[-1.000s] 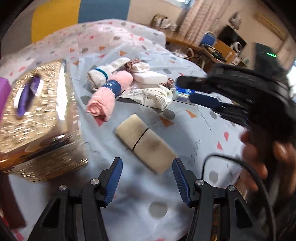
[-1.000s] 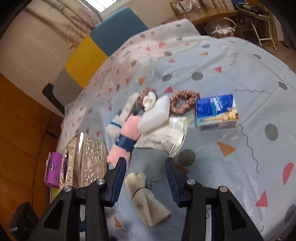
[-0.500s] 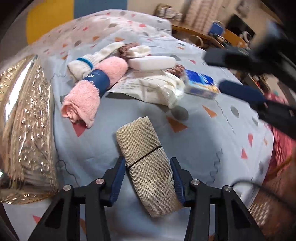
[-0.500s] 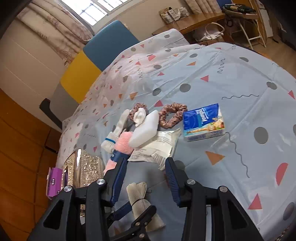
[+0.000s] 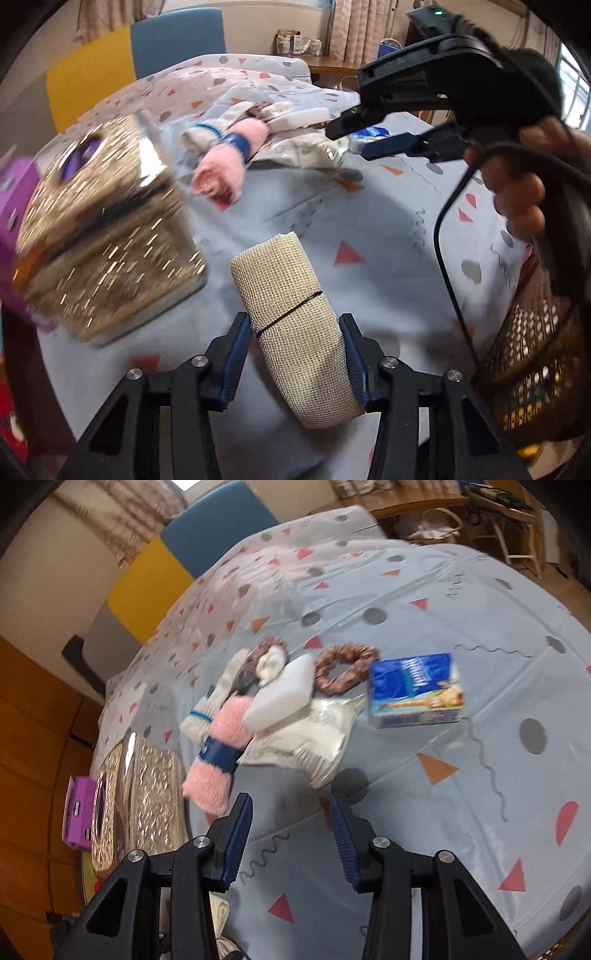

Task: Organize soft objects
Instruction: 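Lift the beige cloth with the left tool while the right tool grasps the pink towel roll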

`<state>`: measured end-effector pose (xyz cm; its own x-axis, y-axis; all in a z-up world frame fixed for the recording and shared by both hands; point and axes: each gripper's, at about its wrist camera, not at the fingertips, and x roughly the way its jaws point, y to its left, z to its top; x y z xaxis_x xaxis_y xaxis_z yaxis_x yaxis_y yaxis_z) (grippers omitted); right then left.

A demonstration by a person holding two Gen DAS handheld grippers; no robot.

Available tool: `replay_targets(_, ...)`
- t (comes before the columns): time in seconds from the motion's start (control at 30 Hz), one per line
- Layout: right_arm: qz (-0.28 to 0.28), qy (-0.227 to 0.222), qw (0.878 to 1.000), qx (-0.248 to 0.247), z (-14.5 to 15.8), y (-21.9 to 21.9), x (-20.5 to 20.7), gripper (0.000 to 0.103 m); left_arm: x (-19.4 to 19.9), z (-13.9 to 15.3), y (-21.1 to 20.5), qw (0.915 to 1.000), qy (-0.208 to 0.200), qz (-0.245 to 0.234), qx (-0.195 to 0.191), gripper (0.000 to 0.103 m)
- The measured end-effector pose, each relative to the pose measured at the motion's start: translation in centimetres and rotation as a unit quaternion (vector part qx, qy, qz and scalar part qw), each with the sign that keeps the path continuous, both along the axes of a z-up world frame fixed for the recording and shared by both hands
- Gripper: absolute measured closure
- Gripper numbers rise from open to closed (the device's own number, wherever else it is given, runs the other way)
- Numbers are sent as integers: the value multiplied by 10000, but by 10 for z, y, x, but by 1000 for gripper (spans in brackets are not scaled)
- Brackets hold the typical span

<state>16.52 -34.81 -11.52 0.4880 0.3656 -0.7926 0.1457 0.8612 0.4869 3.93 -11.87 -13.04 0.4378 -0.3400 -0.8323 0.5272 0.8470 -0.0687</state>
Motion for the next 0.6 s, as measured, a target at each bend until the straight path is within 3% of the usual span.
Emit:
replay_targets(0.17, 512, 136, 9984, 216, -1, 34, 31, 59, -8, 2, 27, 9998, -20, 171, -95, 54)
replay_targets(0.37, 361, 471, 9973, 435, -23, 68, 89, 59, -13, 11, 44, 9993, -102, 259, -238, 54)
replay_targets(0.47, 133, 617, 9980, 72, -34, 82, 109, 59, -15, 14, 51, 9991, -117, 286, -292, 54)
replay_targets(0.6, 374, 523, 9973, -365, -35, 91, 109, 65, -18, 17, 65, 9983, -105, 422, -399, 54)
